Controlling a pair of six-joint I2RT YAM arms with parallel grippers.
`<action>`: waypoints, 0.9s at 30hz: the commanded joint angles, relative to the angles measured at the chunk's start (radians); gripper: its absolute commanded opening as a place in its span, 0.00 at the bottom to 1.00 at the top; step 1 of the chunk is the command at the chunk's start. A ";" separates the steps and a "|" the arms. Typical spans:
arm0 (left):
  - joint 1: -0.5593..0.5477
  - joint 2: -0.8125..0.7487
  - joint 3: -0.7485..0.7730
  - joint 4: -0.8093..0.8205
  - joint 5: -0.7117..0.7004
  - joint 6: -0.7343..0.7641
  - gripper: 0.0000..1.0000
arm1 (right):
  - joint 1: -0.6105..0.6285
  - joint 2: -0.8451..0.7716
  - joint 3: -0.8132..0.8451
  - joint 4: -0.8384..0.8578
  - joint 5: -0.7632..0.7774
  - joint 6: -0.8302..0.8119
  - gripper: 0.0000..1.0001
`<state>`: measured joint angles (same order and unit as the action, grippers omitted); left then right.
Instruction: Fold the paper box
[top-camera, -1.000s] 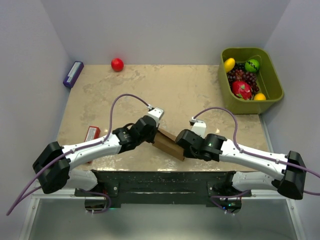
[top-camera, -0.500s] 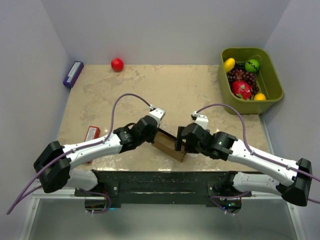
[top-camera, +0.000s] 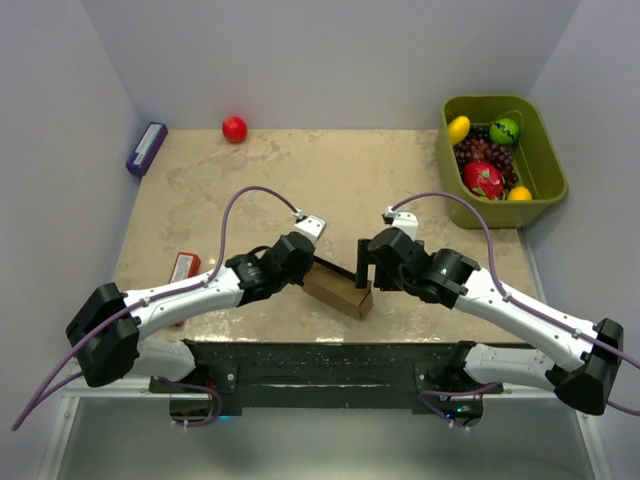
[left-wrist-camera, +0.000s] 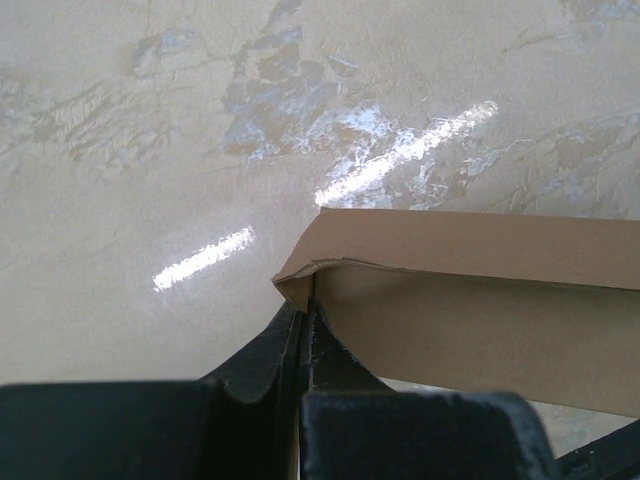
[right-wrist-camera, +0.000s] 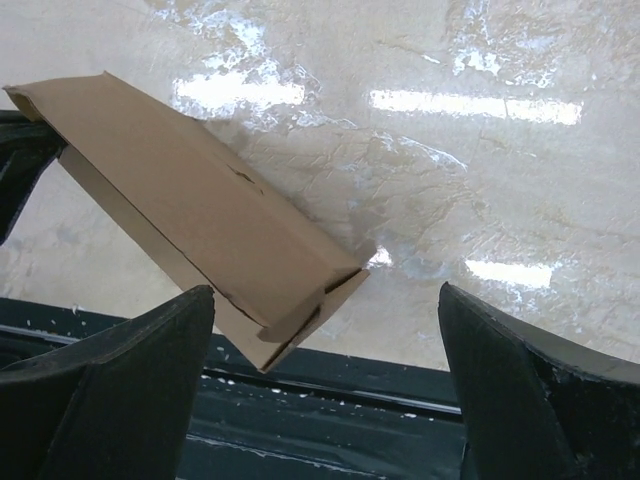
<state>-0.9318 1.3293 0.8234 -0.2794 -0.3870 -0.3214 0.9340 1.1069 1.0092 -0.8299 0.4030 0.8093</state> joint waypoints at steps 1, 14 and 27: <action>0.004 -0.001 0.017 -0.099 -0.026 0.002 0.00 | -0.001 -0.041 -0.020 -0.002 -0.003 -0.029 0.91; 0.001 0.019 0.066 -0.086 0.022 0.022 0.00 | 0.011 -0.021 -0.034 0.046 -0.044 0.014 0.77; -0.001 0.030 0.066 -0.086 0.023 0.010 0.00 | 0.048 0.025 -0.093 0.064 -0.018 0.117 0.60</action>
<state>-0.9310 1.3502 0.8715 -0.3389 -0.3714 -0.3187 0.9764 1.1263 0.9321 -0.8062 0.3737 0.8787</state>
